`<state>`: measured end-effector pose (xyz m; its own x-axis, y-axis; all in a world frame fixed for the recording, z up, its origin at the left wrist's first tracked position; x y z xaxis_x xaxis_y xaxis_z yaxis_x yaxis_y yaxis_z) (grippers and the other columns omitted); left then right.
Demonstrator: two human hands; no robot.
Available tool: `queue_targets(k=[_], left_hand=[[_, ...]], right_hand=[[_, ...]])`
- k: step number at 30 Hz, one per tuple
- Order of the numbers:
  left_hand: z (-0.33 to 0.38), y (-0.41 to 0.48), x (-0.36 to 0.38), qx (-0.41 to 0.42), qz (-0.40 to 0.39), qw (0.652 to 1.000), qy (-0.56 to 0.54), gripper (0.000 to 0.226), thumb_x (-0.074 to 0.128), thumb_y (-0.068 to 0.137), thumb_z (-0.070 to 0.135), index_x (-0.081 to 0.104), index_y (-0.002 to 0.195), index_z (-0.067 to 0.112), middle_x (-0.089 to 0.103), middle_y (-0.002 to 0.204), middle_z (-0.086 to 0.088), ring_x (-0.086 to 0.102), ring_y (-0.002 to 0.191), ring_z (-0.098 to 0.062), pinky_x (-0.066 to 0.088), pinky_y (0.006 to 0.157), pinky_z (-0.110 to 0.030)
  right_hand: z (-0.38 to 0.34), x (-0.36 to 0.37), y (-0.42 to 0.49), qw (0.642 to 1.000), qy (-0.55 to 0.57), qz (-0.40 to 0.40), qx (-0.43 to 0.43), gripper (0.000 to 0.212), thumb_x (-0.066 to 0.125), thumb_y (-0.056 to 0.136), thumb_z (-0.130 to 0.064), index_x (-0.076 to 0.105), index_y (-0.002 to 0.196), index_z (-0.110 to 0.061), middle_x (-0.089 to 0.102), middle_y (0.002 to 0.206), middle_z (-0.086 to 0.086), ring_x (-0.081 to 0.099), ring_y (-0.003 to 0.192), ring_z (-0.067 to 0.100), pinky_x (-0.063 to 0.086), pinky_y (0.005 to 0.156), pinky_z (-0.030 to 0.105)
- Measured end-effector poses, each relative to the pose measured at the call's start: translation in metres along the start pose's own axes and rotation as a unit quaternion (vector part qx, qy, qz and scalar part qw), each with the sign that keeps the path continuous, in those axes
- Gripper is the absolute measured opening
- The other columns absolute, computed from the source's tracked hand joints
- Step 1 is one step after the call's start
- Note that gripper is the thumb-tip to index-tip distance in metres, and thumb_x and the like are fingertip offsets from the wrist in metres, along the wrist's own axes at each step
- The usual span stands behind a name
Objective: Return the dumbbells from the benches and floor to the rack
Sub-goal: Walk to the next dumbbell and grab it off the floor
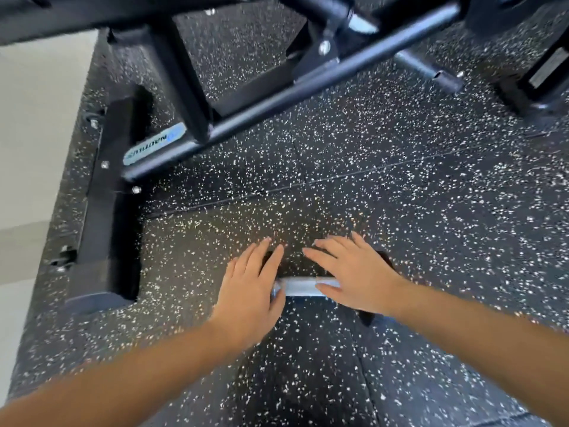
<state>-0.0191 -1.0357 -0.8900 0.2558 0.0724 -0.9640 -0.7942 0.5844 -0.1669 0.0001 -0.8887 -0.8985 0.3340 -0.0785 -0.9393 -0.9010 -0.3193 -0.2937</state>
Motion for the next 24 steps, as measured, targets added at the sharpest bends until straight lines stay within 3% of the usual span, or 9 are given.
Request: queue_targets(k=[4,10,16,24], left_hand=[[-0.009,-0.014,0.016,-0.039,0.004,0.999,-0.034,0.068,0.038,0.090,0.043,0.000,0.144,0.023,0.006,0.154,-0.005,0.008,0.140,-0.024,0.008,0.113,-0.041],[-0.007,-0.029,0.042,-0.051,-0.019,0.999,-0.008,0.070,0.035,0.091,0.039,-0.010,0.142,0.020,-0.012,0.153,-0.010,0.002,0.140,-0.027,0.008,0.113,-0.044],[-0.011,-0.026,0.045,-0.037,-0.020,0.999,-0.014,0.071,0.036,0.092,0.038,-0.011,0.142,0.019,-0.015,0.152,-0.008,0.003,0.139,-0.026,0.012,0.113,-0.042],[-0.008,-0.025,0.051,-0.040,-0.003,0.999,-0.034,0.071,0.037,0.093,0.033,-0.012,0.142,0.016,-0.020,0.151,-0.009,0.004,0.138,-0.027,0.012,0.115,-0.039]], right_hand=[[-0.007,0.024,-0.001,1.000,-0.007,-0.010,-0.016,0.061,0.043,0.090,-0.044,0.019,0.144,-0.026,0.037,0.142,0.003,0.034,0.130,0.024,0.025,0.107,0.047],[-0.016,0.038,0.010,0.998,-0.035,-0.031,-0.044,0.063,0.043,0.091,-0.043,0.014,0.144,-0.027,0.037,0.139,0.002,0.037,0.126,0.025,0.028,0.103,0.045],[-0.025,0.049,0.015,0.998,0.035,-0.045,-0.033,0.064,0.047,0.090,-0.040,0.014,0.144,-0.029,0.041,0.131,0.001,0.045,0.117,0.023,0.037,0.095,0.038],[-0.021,0.058,0.024,0.988,0.130,-0.087,-0.006,0.063,0.052,0.089,-0.034,0.019,0.143,-0.035,0.048,0.122,0.003,0.051,0.112,0.025,0.044,0.089,0.039]])
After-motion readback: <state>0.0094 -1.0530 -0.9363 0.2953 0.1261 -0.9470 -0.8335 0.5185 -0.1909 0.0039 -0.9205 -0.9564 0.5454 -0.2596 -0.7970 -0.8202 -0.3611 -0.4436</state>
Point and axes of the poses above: each hand's wrist, its own y-axis towards the middle knuckle, its own x-axis out of the palm, z = x × y, the point moved 7 cm from there along y, towards the middle knuckle
